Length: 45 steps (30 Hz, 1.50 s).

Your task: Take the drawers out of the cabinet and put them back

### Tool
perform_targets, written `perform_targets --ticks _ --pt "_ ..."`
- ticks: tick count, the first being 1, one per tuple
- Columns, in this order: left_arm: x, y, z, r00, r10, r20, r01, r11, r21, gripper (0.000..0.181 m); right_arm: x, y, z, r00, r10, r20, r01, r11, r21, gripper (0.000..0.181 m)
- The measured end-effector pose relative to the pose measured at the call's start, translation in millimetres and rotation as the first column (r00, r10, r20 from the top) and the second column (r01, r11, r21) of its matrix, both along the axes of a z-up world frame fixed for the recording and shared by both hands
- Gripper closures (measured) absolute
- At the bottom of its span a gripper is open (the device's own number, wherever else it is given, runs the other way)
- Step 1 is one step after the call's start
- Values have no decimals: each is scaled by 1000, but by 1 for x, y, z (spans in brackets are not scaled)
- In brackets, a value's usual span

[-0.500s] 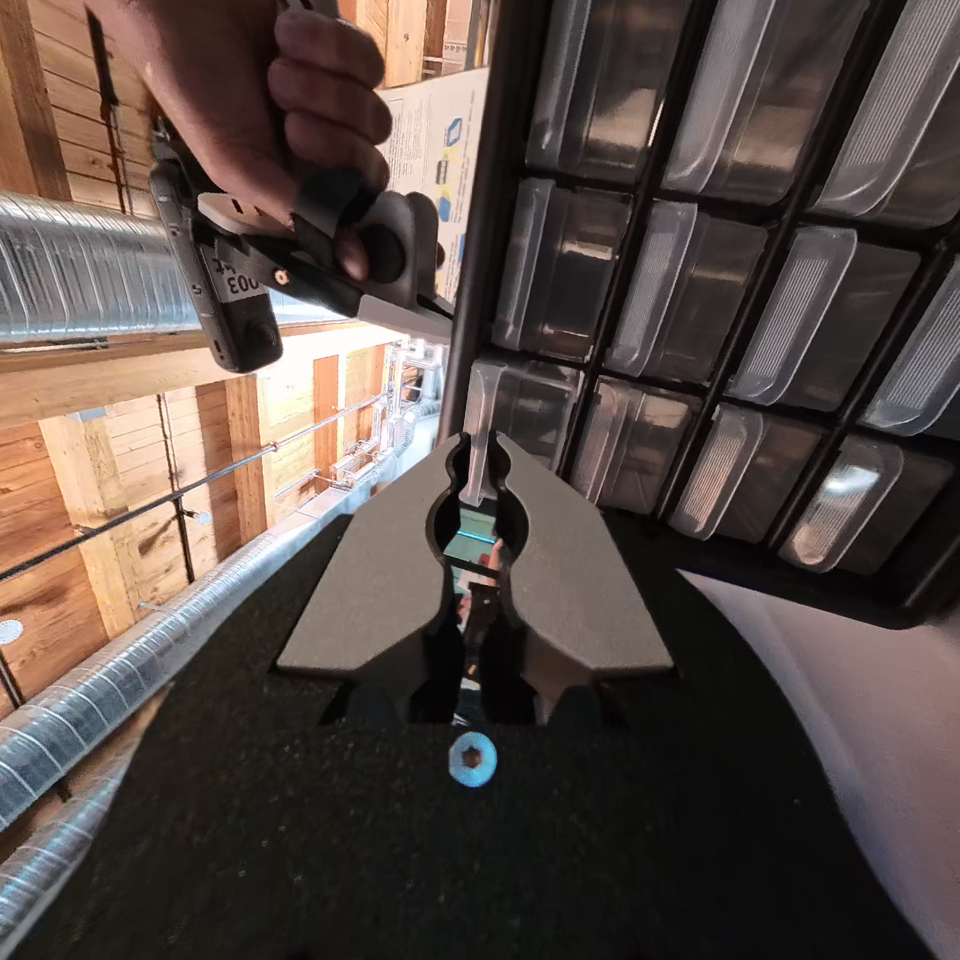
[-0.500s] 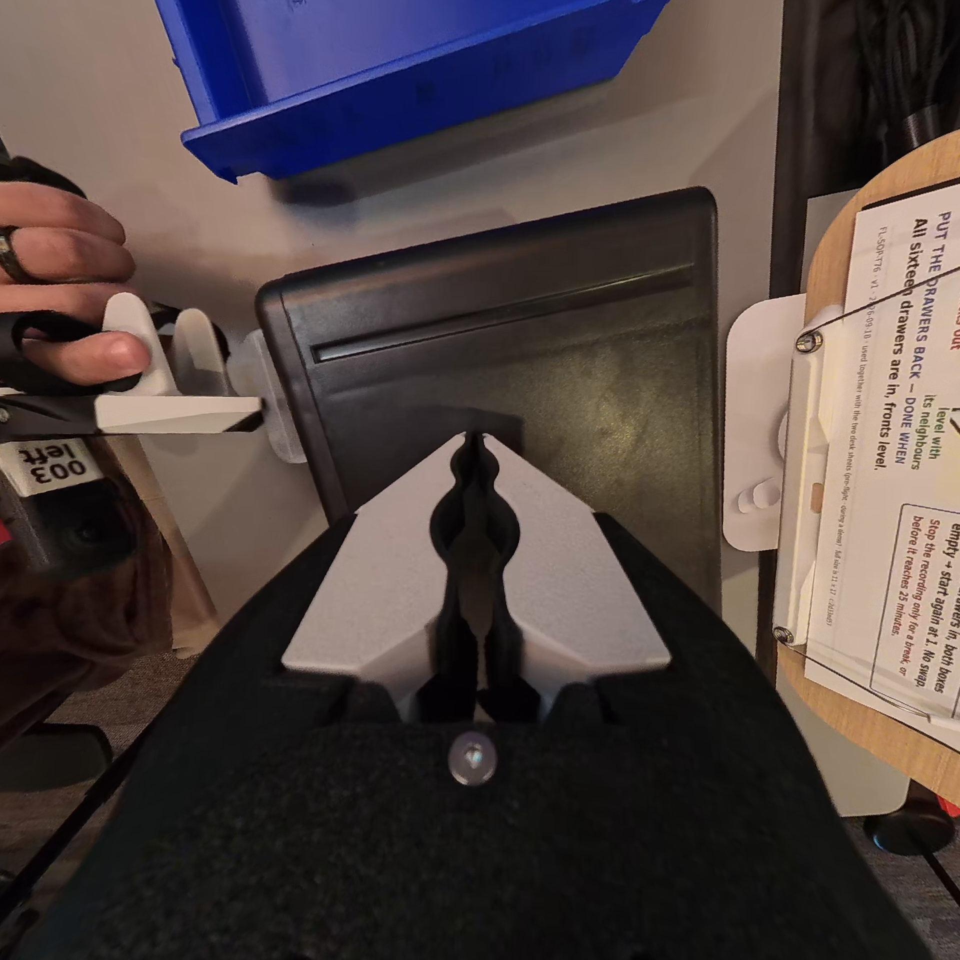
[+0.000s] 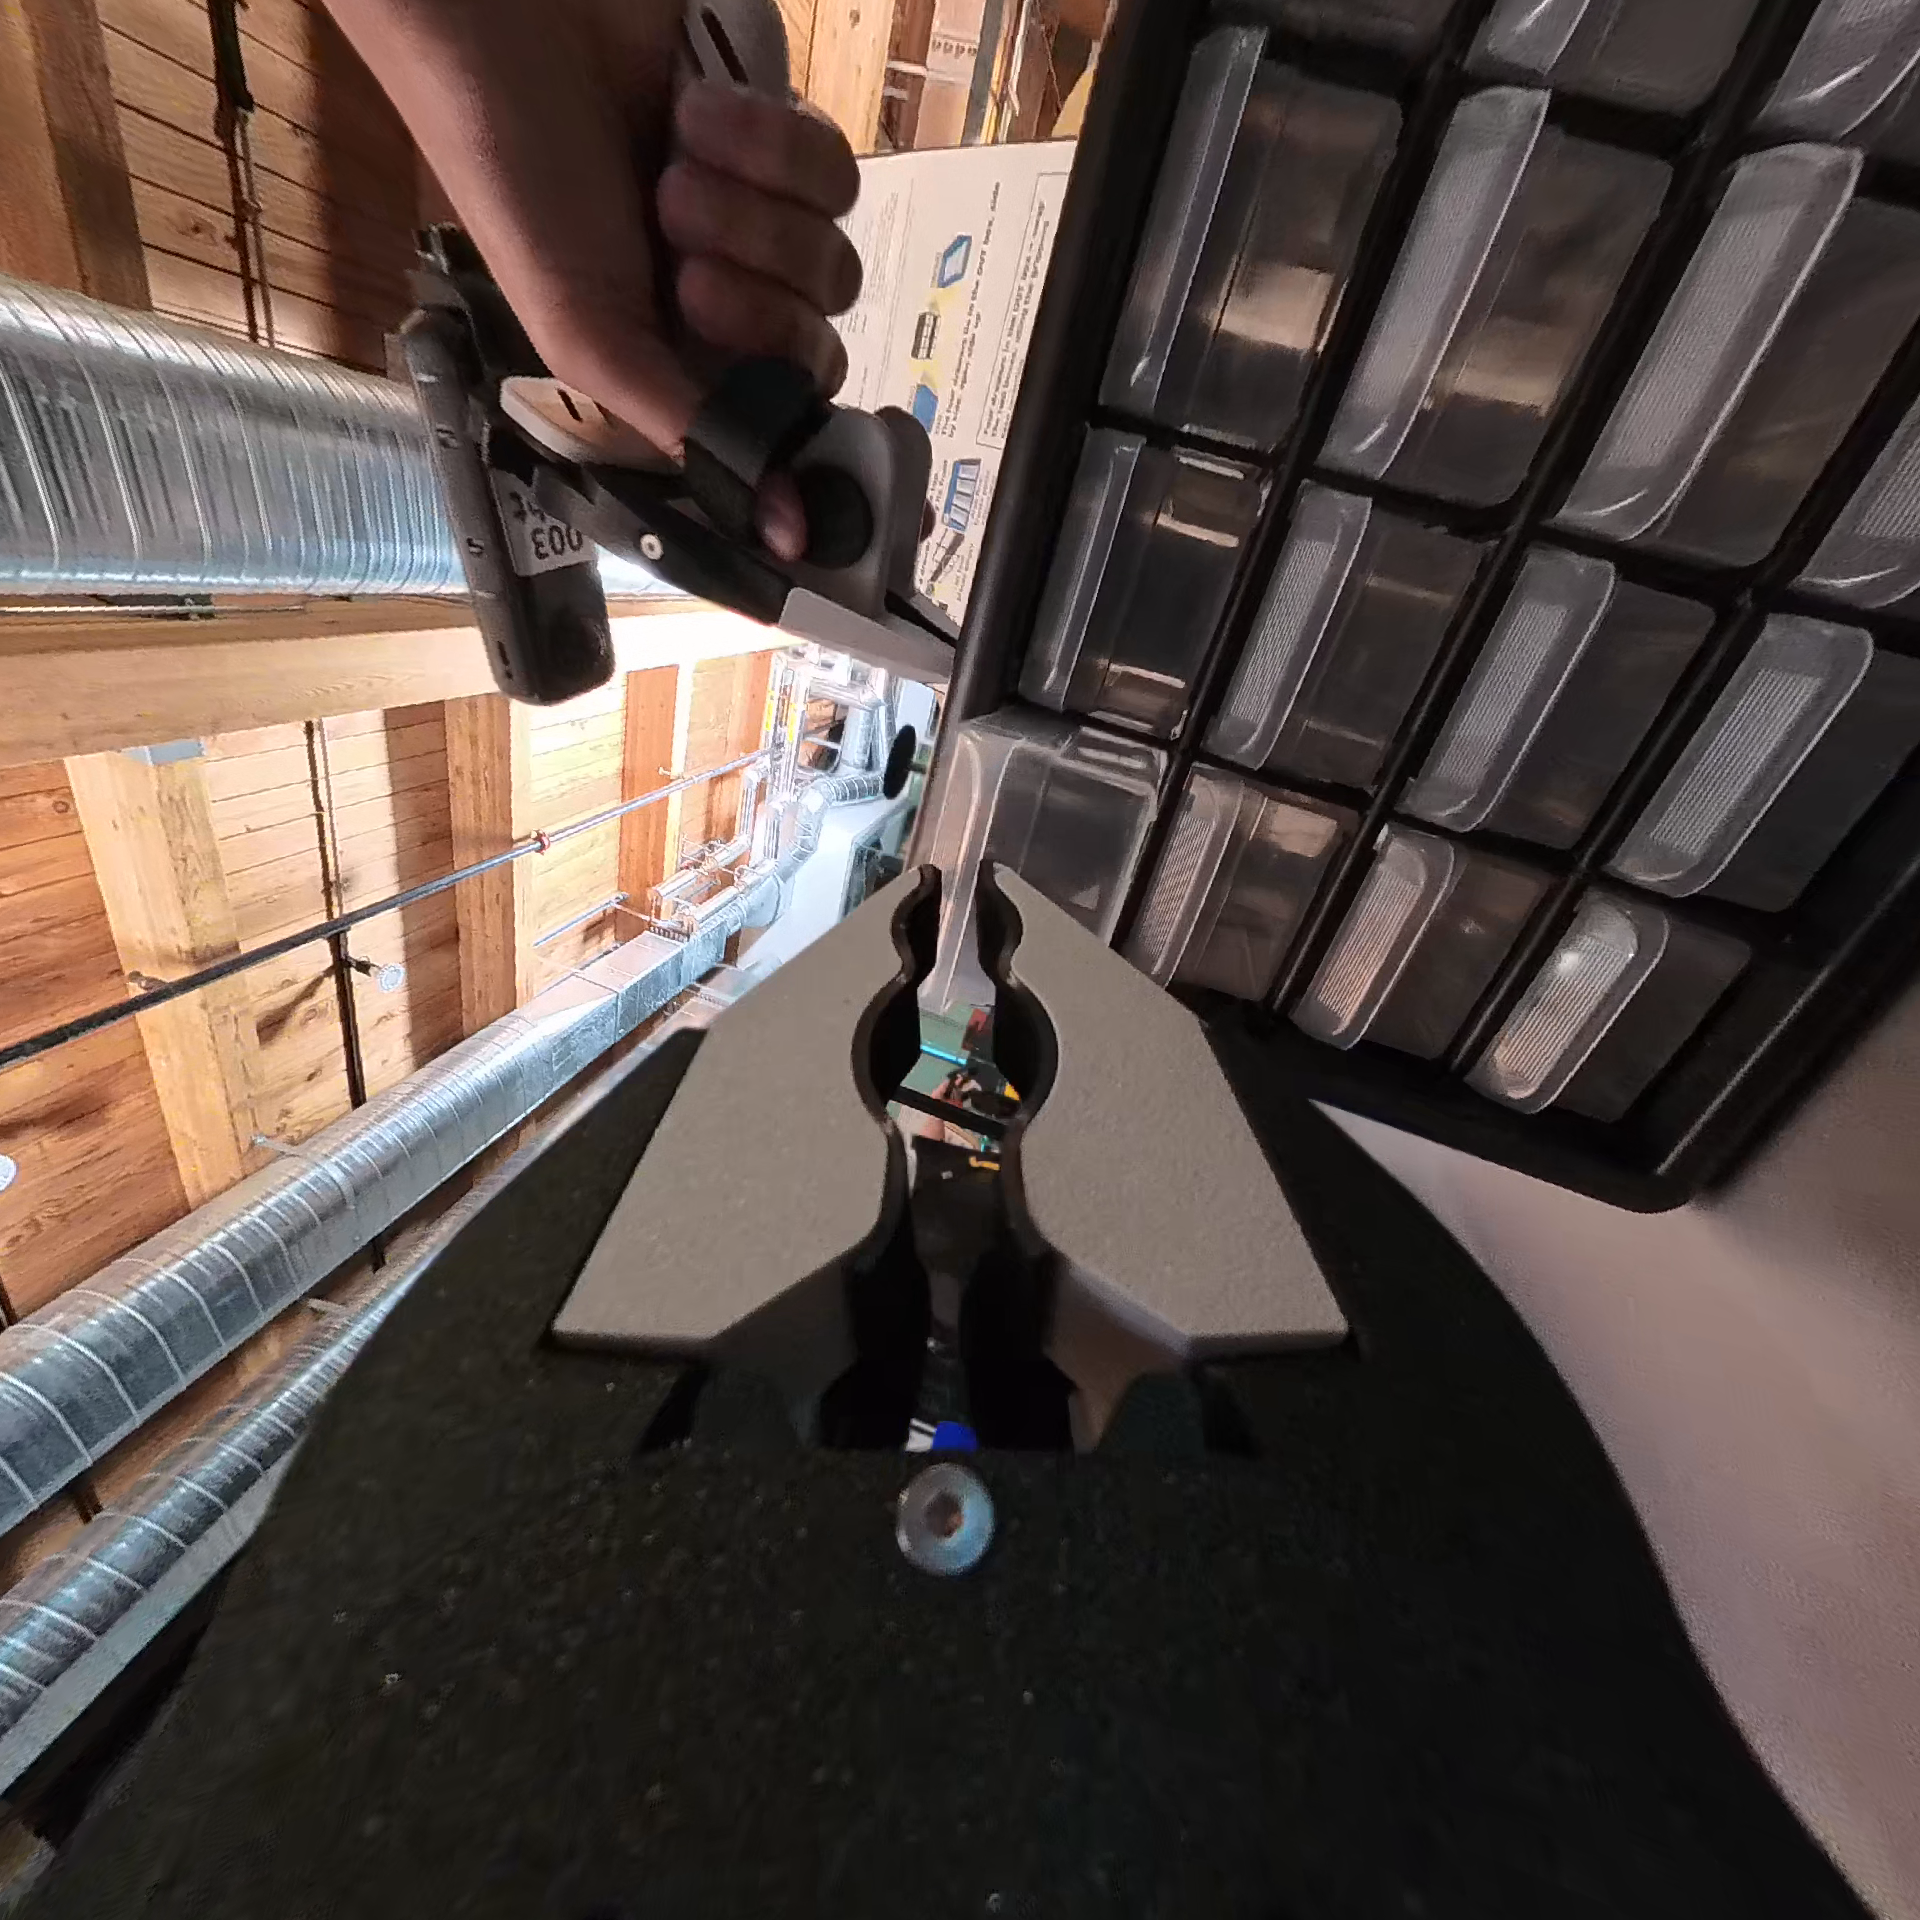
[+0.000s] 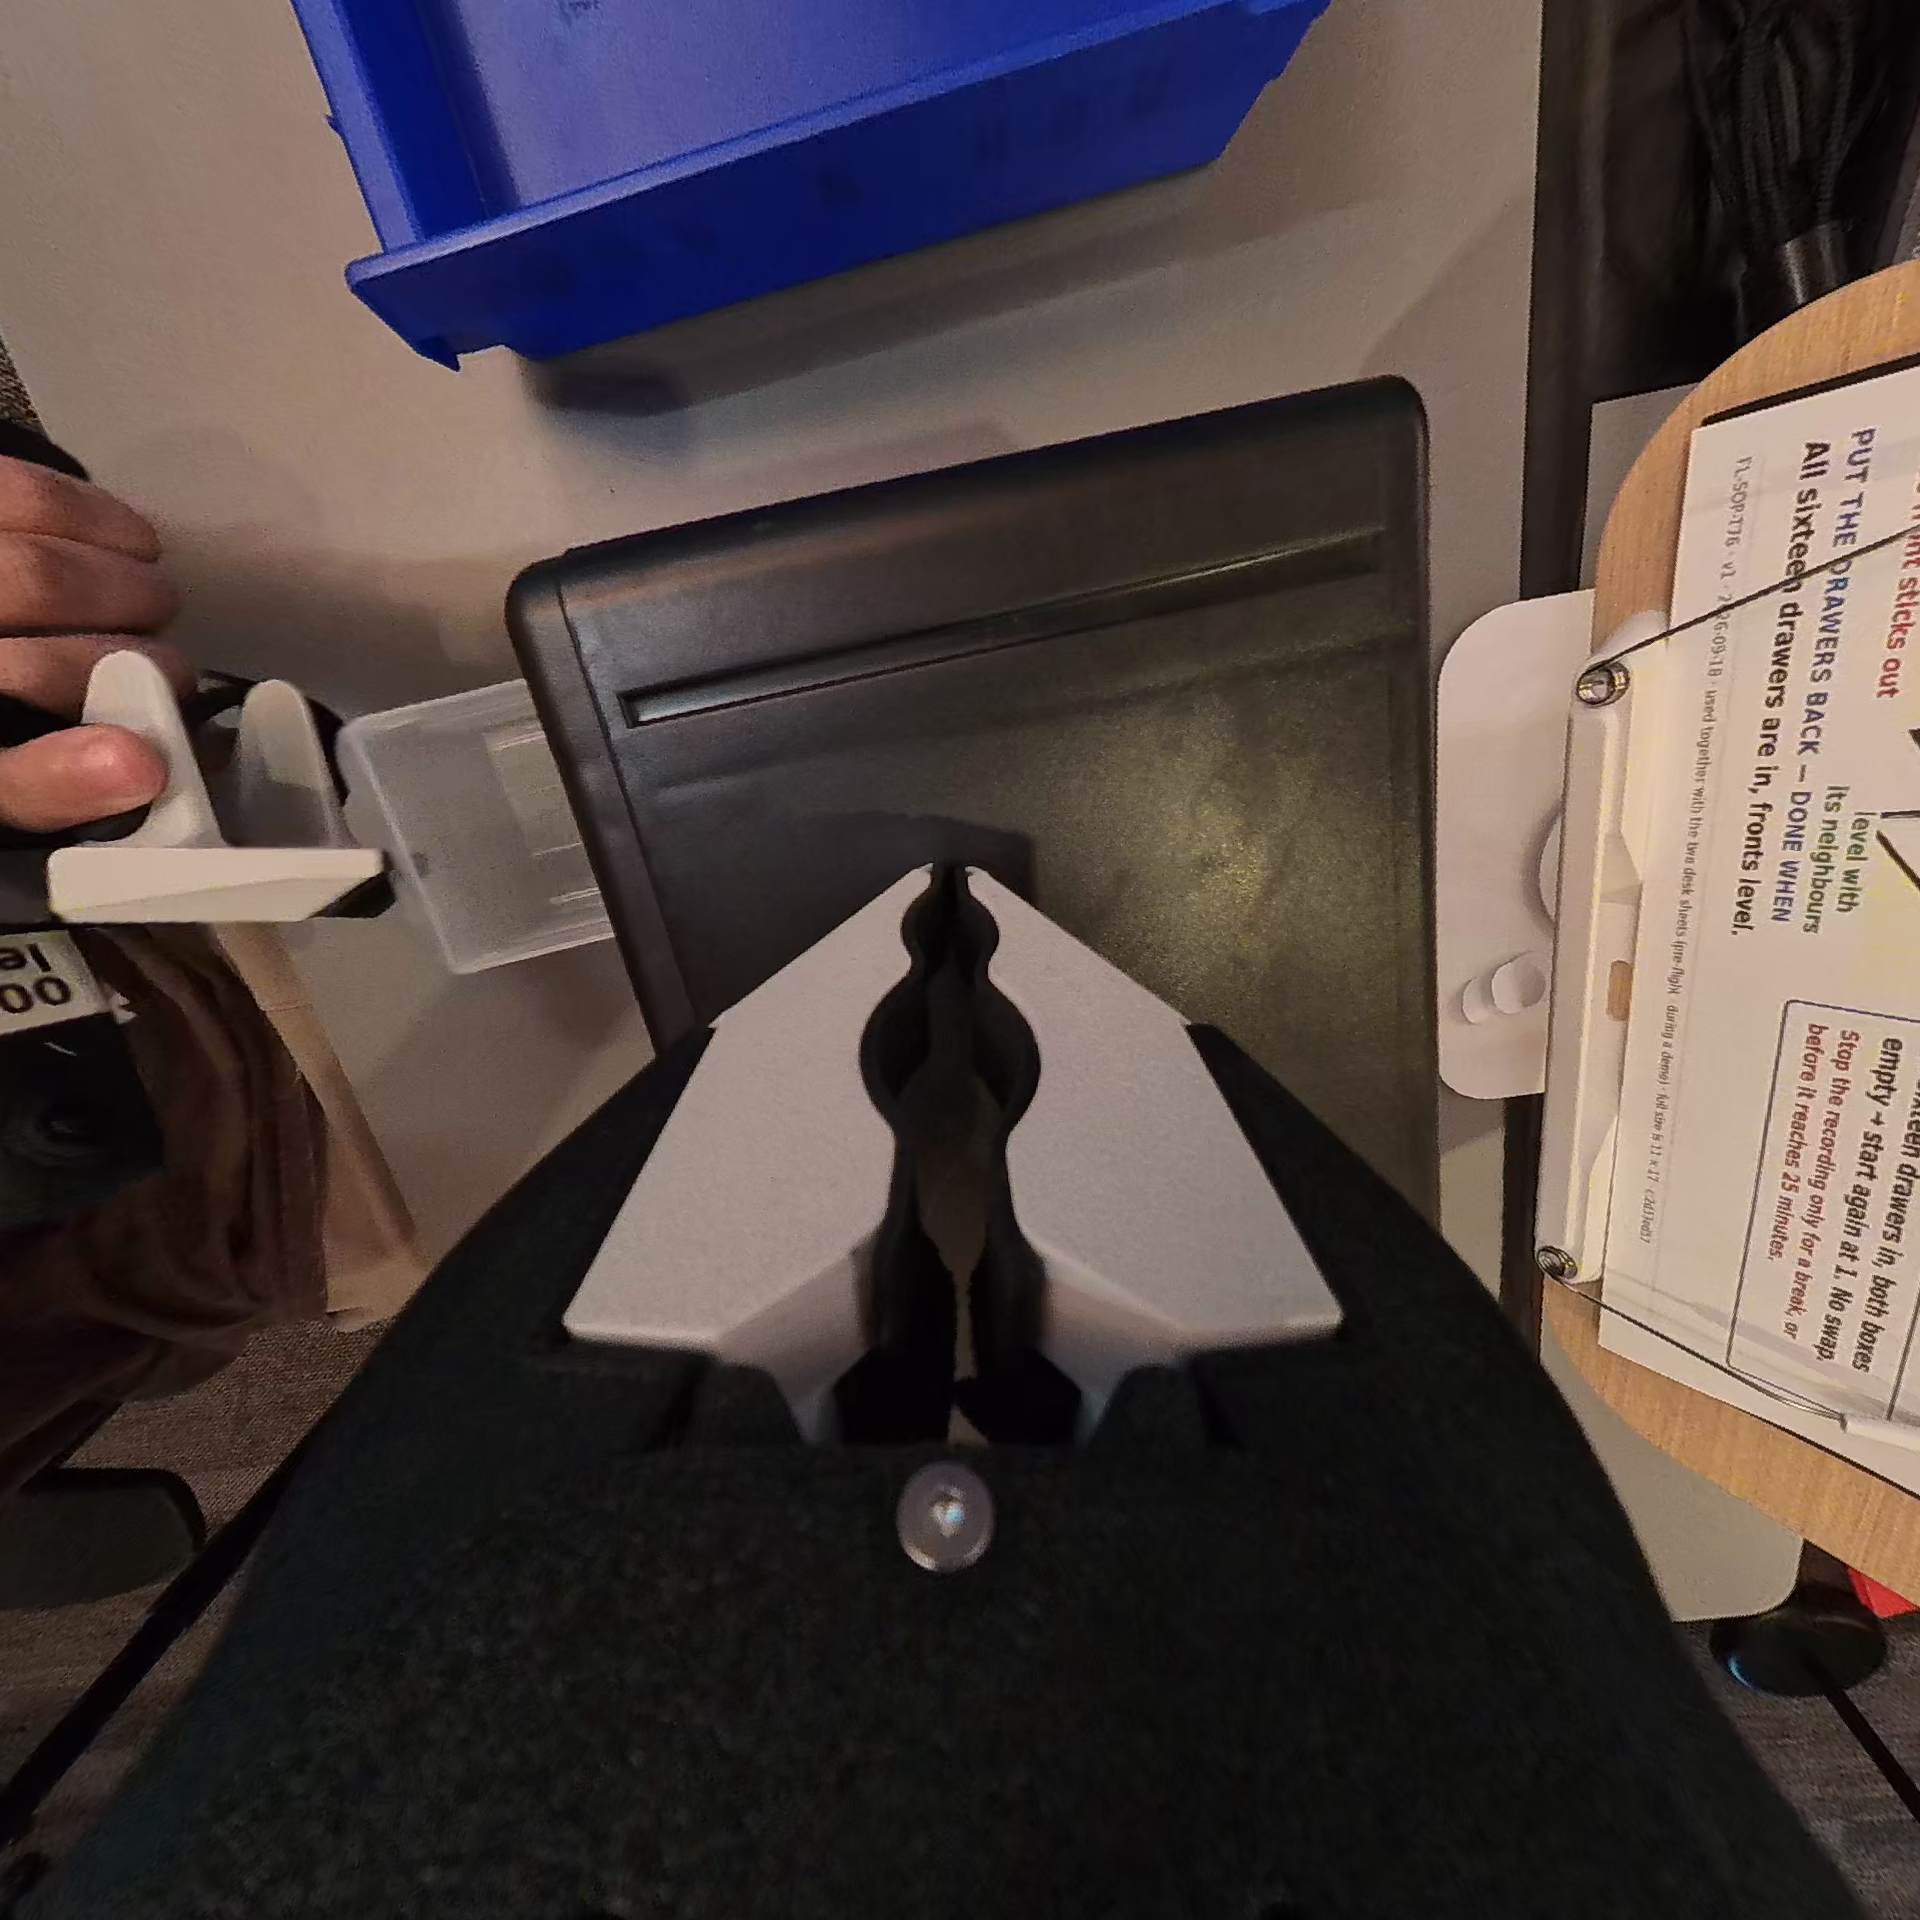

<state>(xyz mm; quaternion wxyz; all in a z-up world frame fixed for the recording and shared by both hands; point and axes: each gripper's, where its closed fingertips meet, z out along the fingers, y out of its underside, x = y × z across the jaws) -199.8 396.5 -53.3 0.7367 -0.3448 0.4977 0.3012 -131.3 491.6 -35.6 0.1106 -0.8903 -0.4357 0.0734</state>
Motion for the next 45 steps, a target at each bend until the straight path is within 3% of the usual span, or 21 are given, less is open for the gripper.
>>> perform_targets --ticks 14,20,28,34,39,45 --pt "-25 -49 7 997 -46 -67 56 987 148 179 0 0 0 999 -27 -18 27 1000 15 181" --pt "-32 -74 23 994 -96 -54 106 967 231 181 0 0 0 999 -39 -19 39 999 29 181" --pt "-38 -100 31 984 -171 -52 178 962 208 181 0 0 0 998 -56 -31 57 998 34 181" --pt "-24 -122 5 958 -261 -121 281 939 199 181 0 0 0 997 -67 -45 69 997 46 181" --pt "-7 -120 -35 935 -302 -188 333 929 162 181 0 0 0 996 -73 -50 76 996 54 181" --pt "0 -118 -53 920 -341 -193 359 931 67 181 0 0 0 996 -74 -47 76 996 41 181"
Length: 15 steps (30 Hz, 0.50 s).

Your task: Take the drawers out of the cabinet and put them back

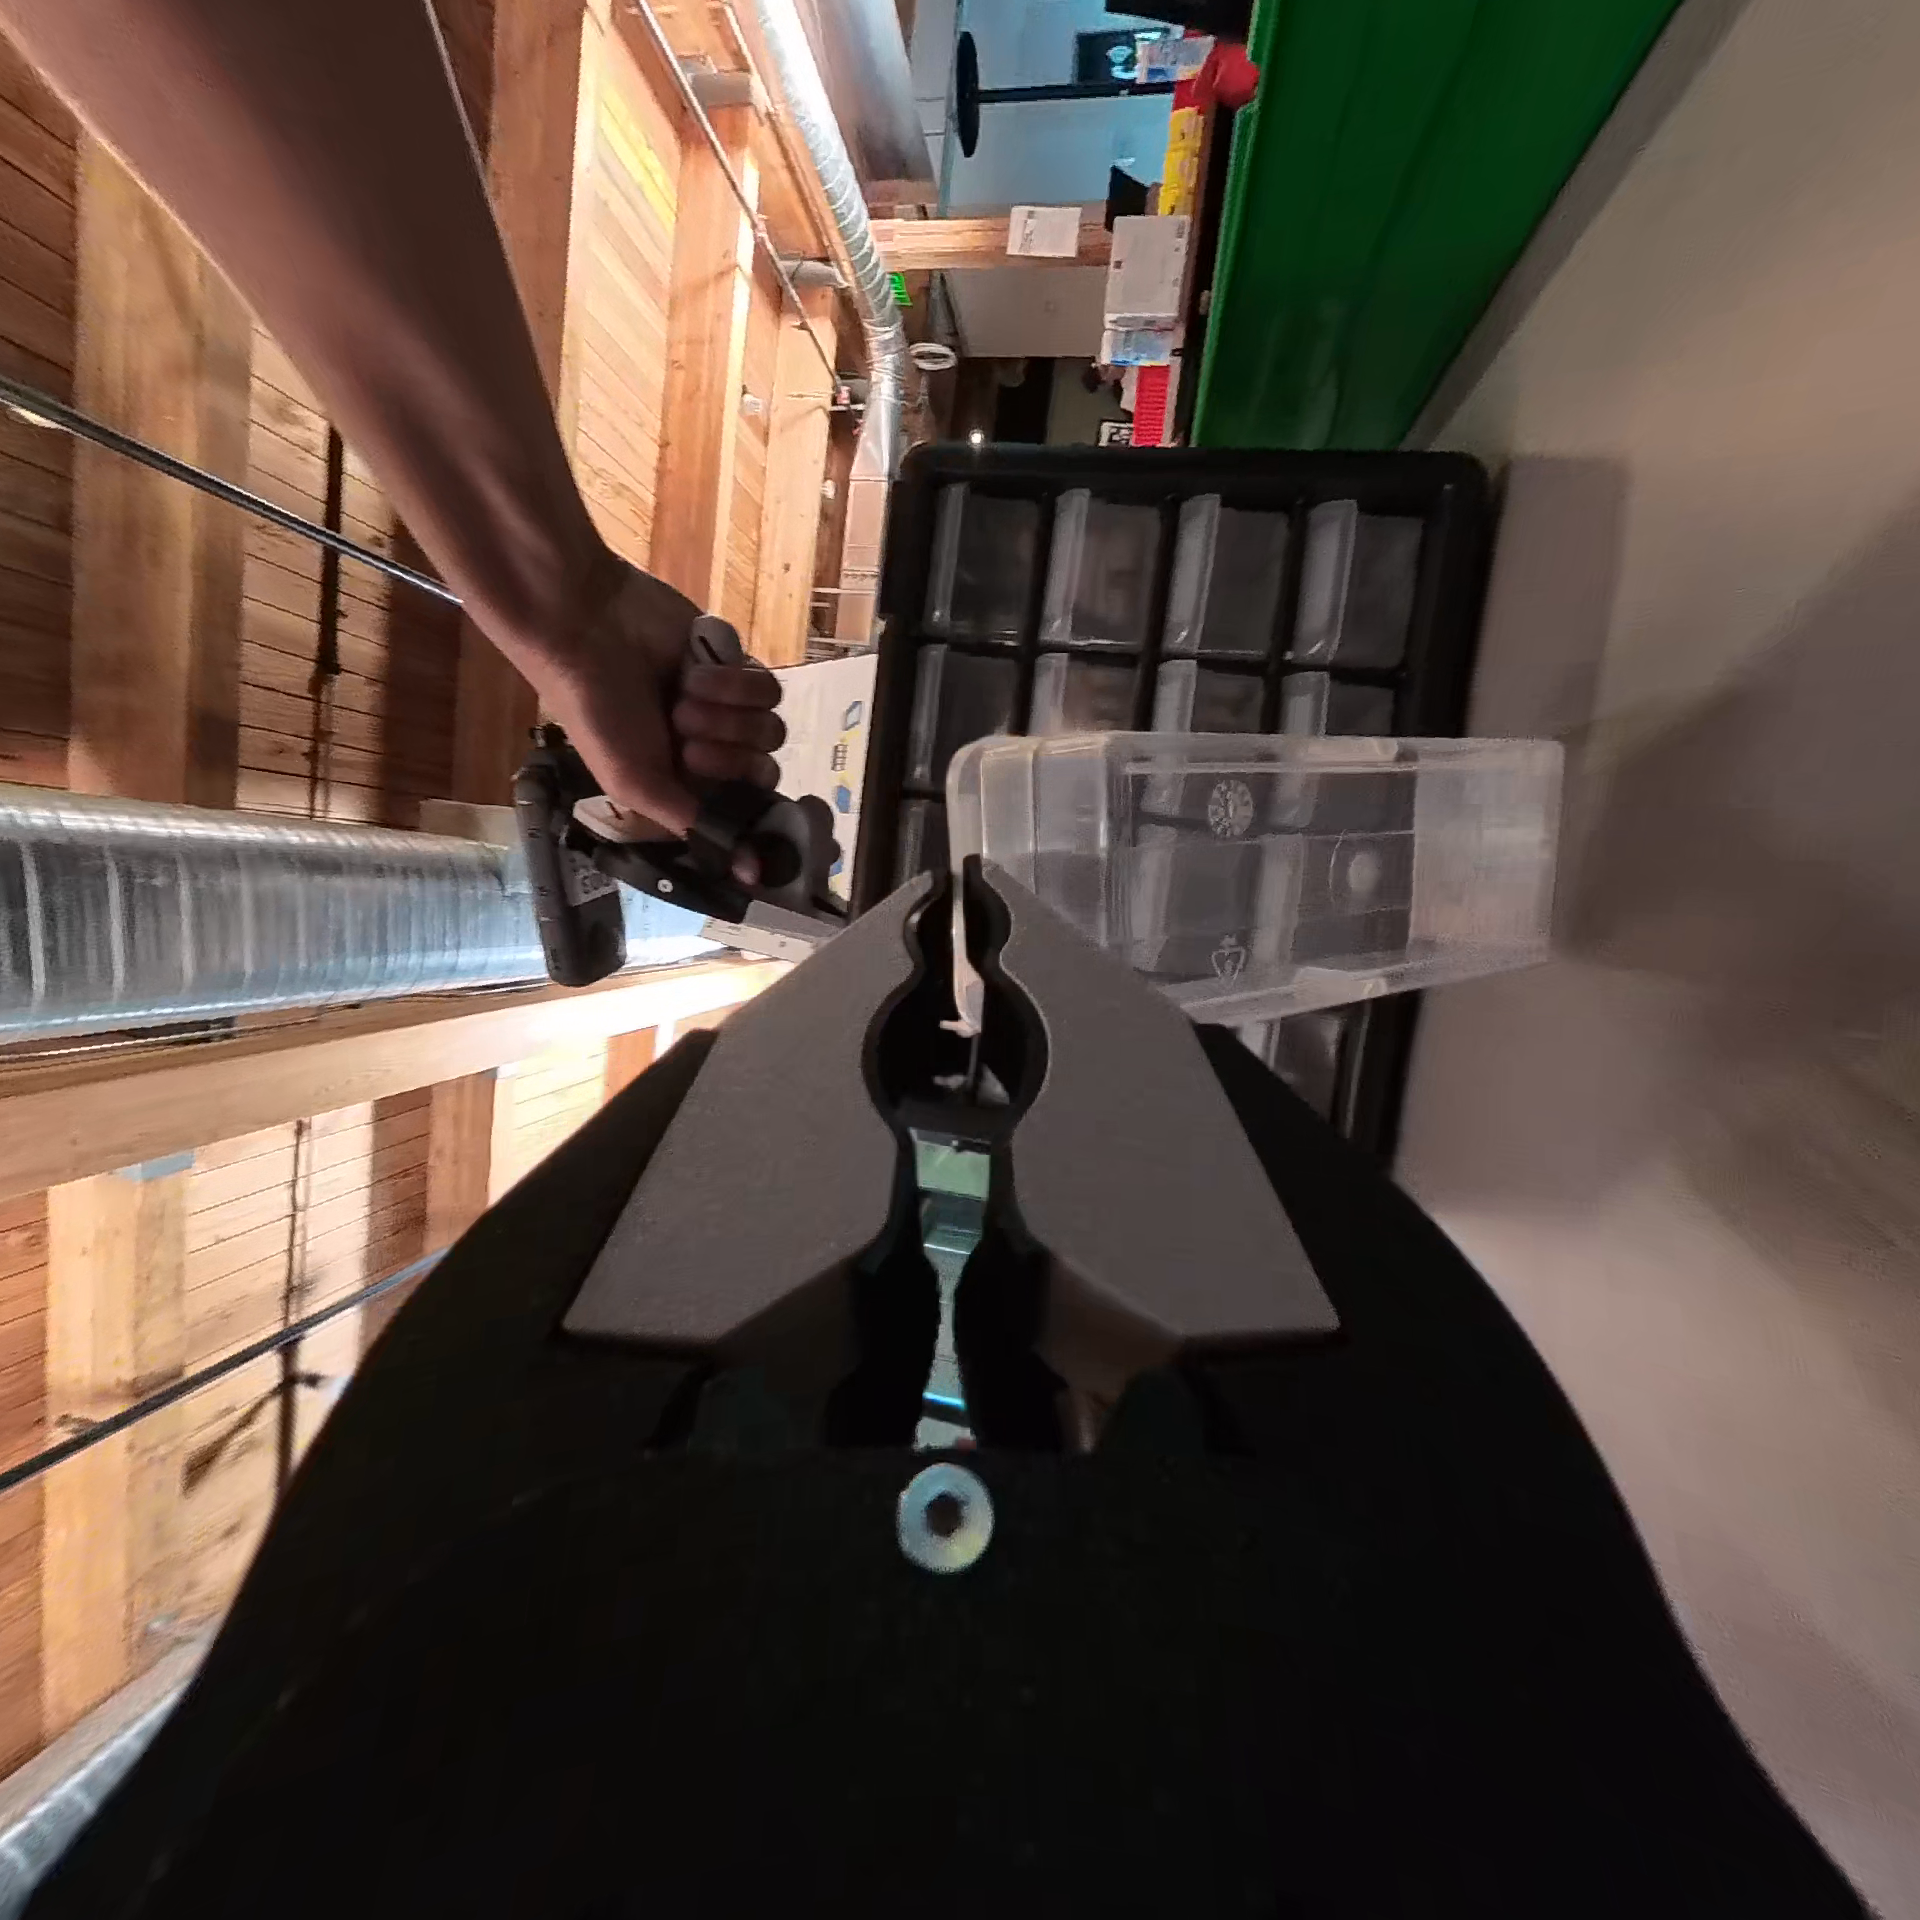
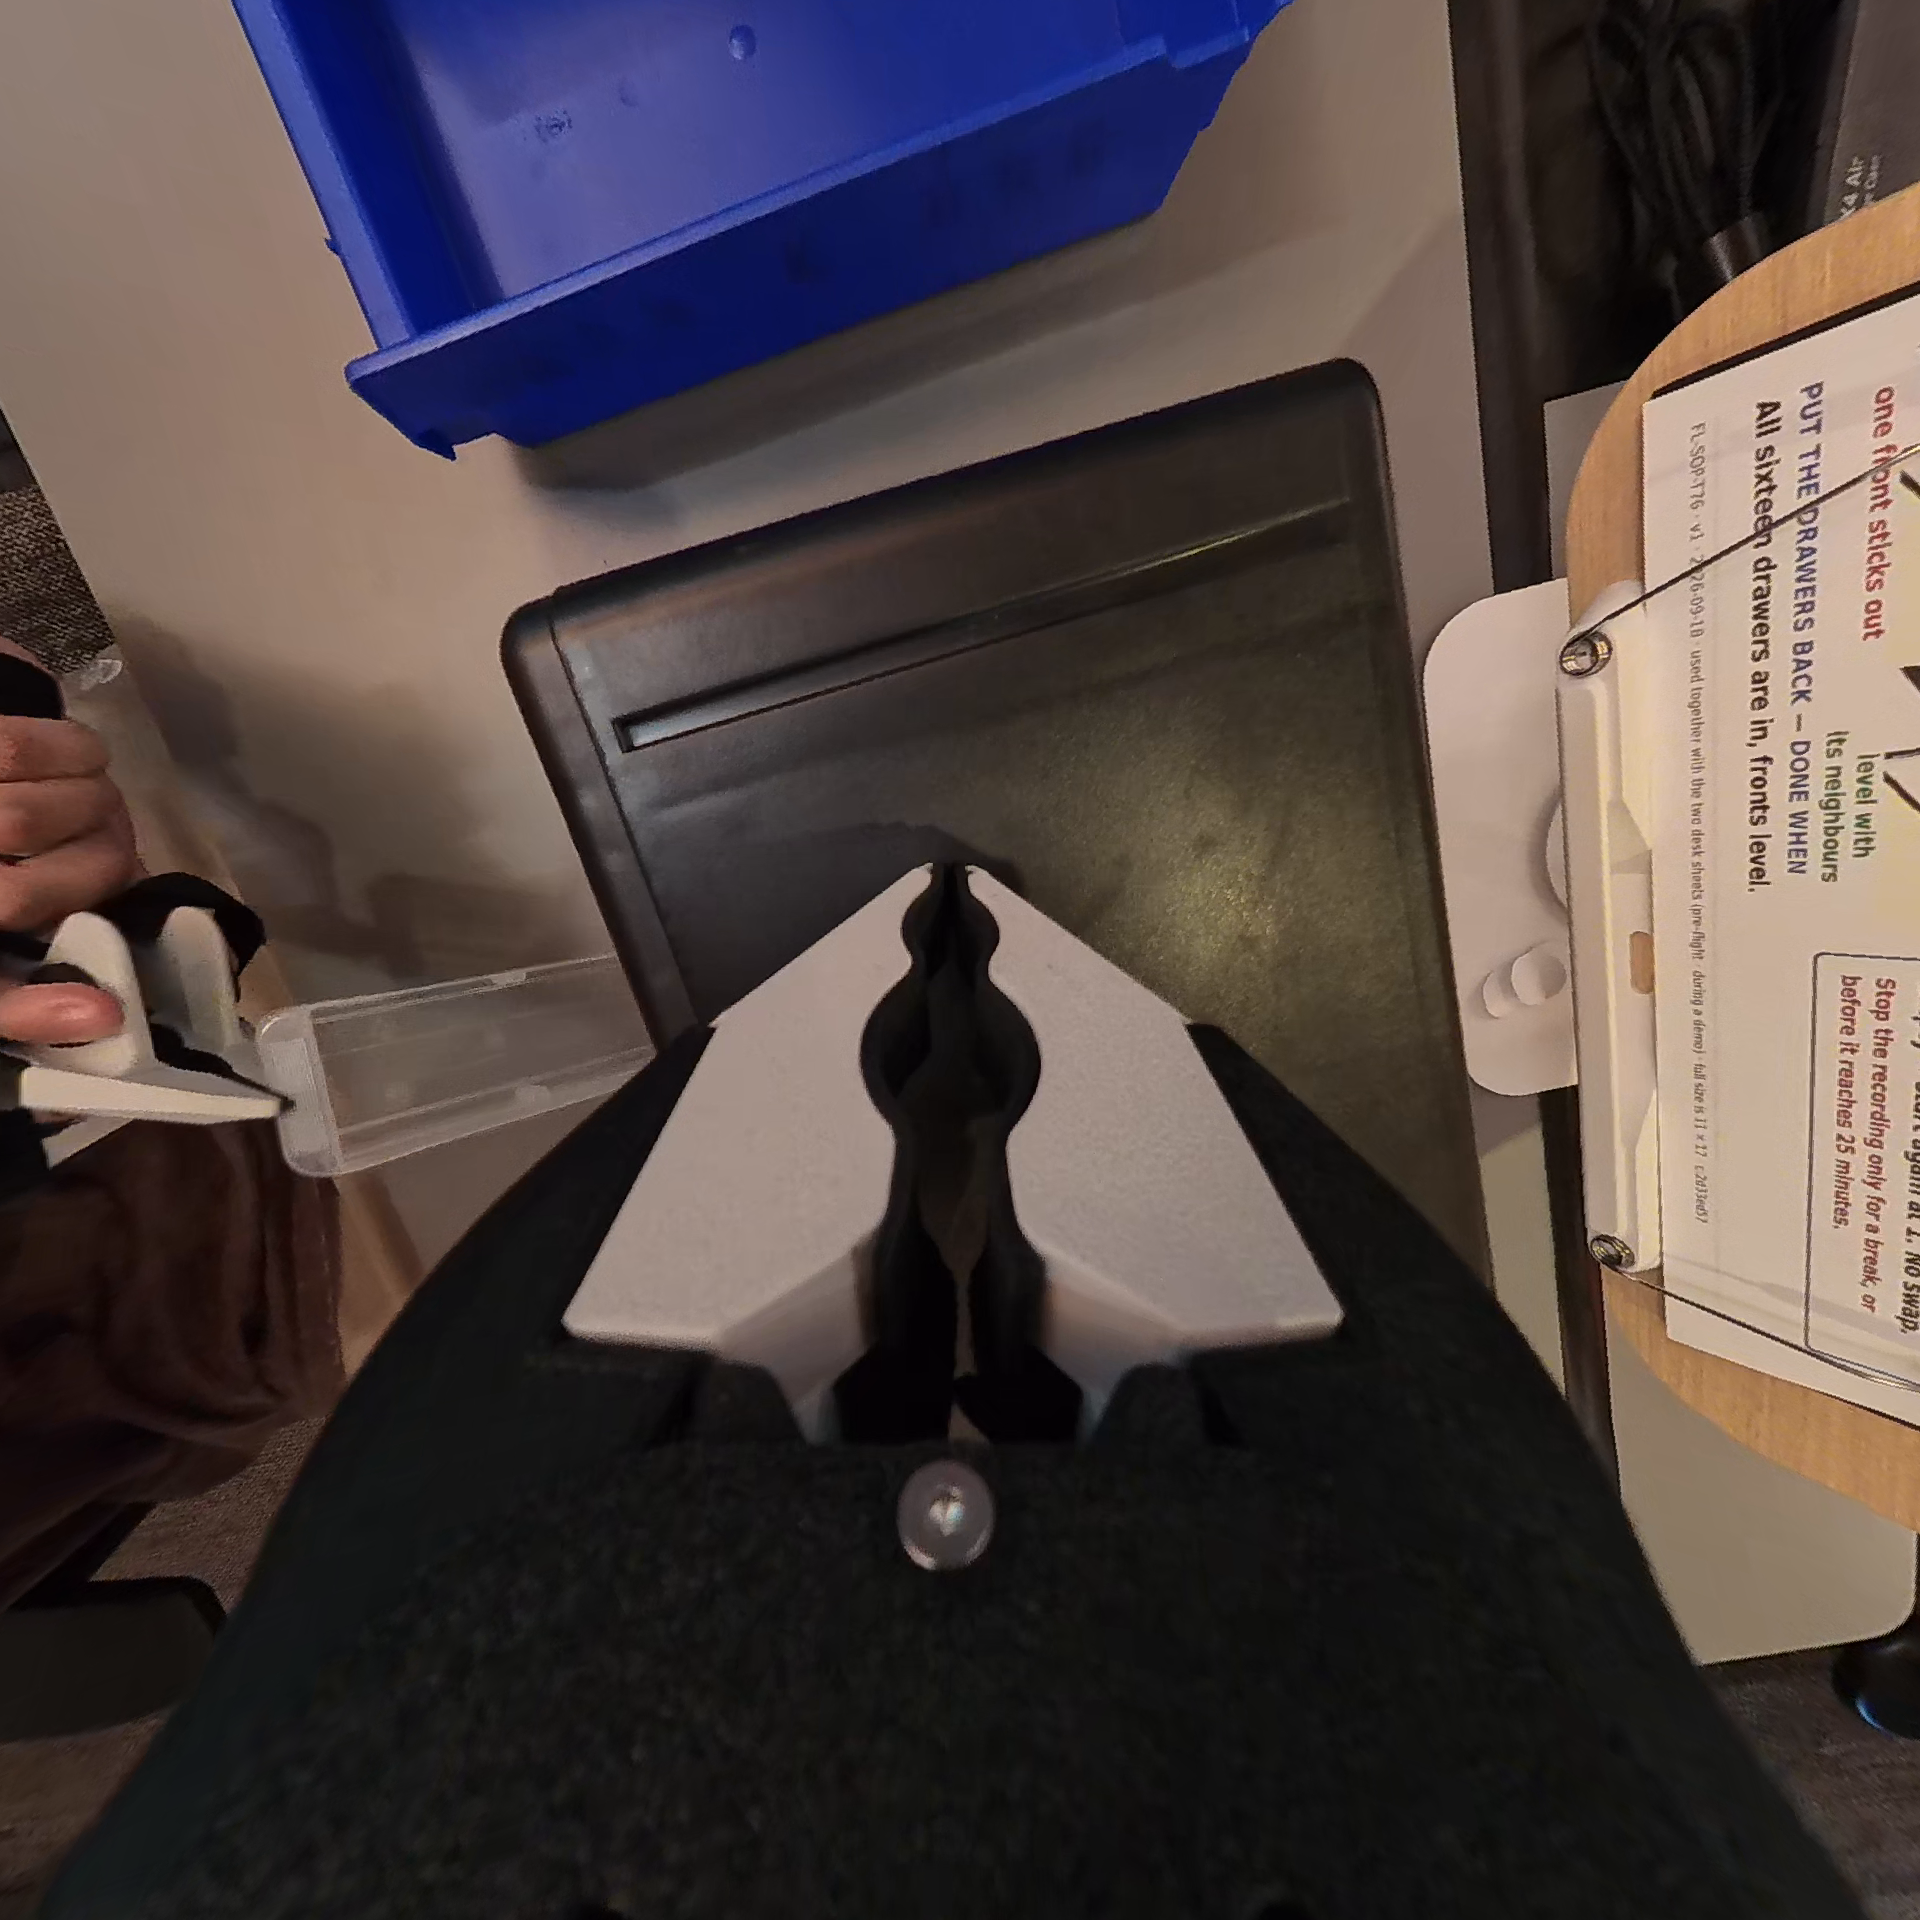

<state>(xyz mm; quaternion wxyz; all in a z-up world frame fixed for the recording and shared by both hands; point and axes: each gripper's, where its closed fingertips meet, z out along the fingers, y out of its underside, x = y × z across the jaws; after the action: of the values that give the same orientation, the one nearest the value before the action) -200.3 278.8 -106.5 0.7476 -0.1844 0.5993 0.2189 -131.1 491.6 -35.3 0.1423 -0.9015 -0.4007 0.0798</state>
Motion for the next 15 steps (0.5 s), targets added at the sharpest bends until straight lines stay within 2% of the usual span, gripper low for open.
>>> perform_targets --ticks 3,9,13,15 --pt "-4 -4 -9 1000 -13 -6 12 999 -50 181 0 0 0 1000 3 7 -3 1000 -1 181" --pt "-12 -24 -39 993 -71 -96 66 996 -54 180 0 0 0 1000 3 17 -3 1000 5 181" --pt "-19 -28 -62 984 -91 -154 69 987 -145 178 0 0 0 1000 -1 11 1 1000 6 181" --pt "-21 -31 -70 981 -98 -169 56 970 -238 177 0 0 0 1000 -3 9 3 1000 5 181"
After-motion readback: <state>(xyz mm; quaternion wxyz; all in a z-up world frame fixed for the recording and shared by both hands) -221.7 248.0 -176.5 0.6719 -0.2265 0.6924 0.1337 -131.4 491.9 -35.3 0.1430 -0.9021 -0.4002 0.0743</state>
